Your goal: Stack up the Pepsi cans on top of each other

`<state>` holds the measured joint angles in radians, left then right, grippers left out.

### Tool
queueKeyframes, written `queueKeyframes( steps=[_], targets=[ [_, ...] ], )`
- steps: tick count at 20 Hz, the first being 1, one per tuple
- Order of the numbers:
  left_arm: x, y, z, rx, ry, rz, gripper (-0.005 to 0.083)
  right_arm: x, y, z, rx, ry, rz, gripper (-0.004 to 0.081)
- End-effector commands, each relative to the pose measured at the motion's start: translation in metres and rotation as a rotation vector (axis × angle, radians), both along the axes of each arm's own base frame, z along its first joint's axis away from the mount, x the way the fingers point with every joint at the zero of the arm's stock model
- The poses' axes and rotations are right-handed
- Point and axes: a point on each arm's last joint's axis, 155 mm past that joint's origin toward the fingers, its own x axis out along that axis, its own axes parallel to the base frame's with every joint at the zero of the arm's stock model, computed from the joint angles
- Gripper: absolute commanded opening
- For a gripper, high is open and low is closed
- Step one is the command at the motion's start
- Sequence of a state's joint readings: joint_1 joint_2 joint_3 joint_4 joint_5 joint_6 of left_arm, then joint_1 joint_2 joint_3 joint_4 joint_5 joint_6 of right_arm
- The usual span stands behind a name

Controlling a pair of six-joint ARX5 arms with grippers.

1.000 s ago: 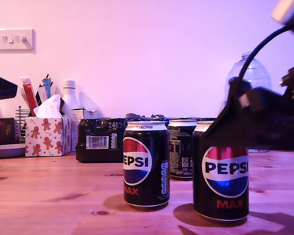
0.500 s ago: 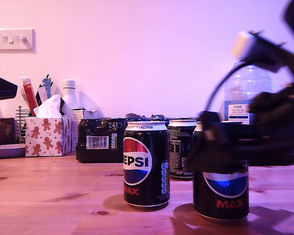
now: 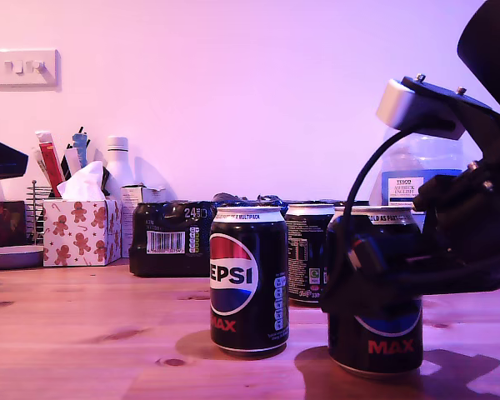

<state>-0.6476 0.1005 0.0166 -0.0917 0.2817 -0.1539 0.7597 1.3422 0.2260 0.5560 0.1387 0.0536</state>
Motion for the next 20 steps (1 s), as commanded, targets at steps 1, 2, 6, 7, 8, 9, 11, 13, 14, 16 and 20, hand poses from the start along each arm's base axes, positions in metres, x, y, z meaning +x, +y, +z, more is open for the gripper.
queueKeyframes(
  steps=[1,2,6,7,8,9,11,13,14,16,20],
  targets=[
    [0.000,-0.001,-0.007,0.006,0.012,-0.001,-0.0019,0.003,0.000,0.002,0.001,-0.005,-0.003,0.0761],
    [0.000,-0.001,-0.007,0.006,0.012,-0.001,-0.0019,0.002,0.000,0.001,-0.005,0.002,-0.003,0.0742],
    [0.000,-0.001,-0.007,0.006,0.012,-0.001,-0.0019,0.002,0.000,-0.003,-0.030,0.031,-0.001,0.0565],
    [0.000,-0.001,-0.007,0.006,0.012,-0.001,-0.0019,0.001,0.002,-0.002,-0.026,0.032,0.005,0.0513],
    [0.000,-0.001,-0.006,0.006,0.012,-0.001,-0.0019,0.000,0.005,-0.001,-0.016,0.036,0.018,0.0470],
    [0.000,-0.001,-0.006,0.006,0.012,-0.001,-0.0019,-0.001,0.005,-0.001,-0.013,0.037,0.022,0.0449],
    [0.000,-0.001,-0.007,0.006,0.012,-0.001,-0.0019,-0.001,0.006,-0.001,-0.012,0.037,0.021,0.0428],
    [0.000,-0.001,-0.007,0.006,0.012,-0.001,-0.0019,0.001,0.007,0.002,-0.005,0.030,0.021,0.0418],
    [0.000,-0.001,-0.007,0.006,0.013,-0.001,-0.0019,0.002,0.008,0.005,-0.002,0.026,0.021,0.0418],
    [0.000,0.000,-0.007,0.006,0.013,-0.001,-0.0019,0.005,0.010,0.010,0.003,0.020,0.021,0.0417],
    [0.000,0.000,-0.008,0.009,0.016,-0.001,-0.0019,0.009,0.014,0.026,0.001,0.012,0.025,0.0417]
  ],
)
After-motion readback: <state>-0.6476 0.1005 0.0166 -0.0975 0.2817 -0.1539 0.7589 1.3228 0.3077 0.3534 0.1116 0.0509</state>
